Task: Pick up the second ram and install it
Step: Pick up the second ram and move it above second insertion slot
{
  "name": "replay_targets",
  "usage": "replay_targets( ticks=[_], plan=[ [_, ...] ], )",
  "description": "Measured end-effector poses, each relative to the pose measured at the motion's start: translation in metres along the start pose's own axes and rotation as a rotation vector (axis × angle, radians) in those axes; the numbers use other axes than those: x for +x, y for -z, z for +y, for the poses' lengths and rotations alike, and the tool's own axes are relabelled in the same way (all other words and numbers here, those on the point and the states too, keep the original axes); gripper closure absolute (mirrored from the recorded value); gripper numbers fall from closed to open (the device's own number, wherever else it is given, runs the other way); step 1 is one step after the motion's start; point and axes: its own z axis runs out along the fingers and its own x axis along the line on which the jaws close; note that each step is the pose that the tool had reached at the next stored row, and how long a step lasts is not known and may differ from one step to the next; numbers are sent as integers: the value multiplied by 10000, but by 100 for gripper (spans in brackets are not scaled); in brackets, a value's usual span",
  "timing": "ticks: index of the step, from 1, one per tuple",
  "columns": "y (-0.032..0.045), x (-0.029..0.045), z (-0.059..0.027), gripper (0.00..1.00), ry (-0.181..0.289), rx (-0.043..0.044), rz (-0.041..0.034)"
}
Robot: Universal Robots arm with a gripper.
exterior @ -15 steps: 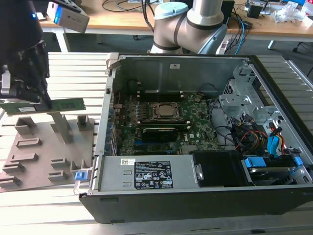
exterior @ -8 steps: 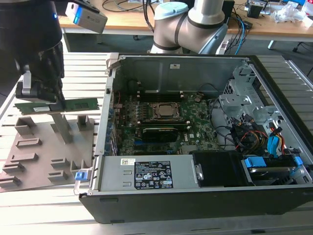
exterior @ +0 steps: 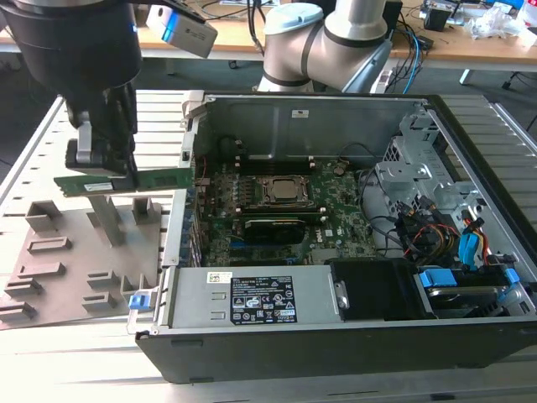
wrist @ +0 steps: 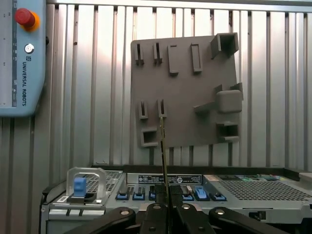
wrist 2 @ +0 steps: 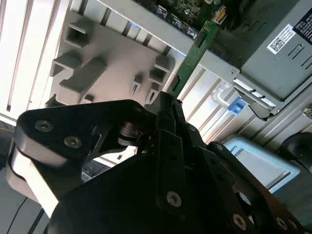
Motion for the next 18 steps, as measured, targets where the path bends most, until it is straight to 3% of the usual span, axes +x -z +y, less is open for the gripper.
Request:
replay_targets(
  ticks=[18],
  plan=[
    [24,11,-527,86,1,1,0]
  ],
)
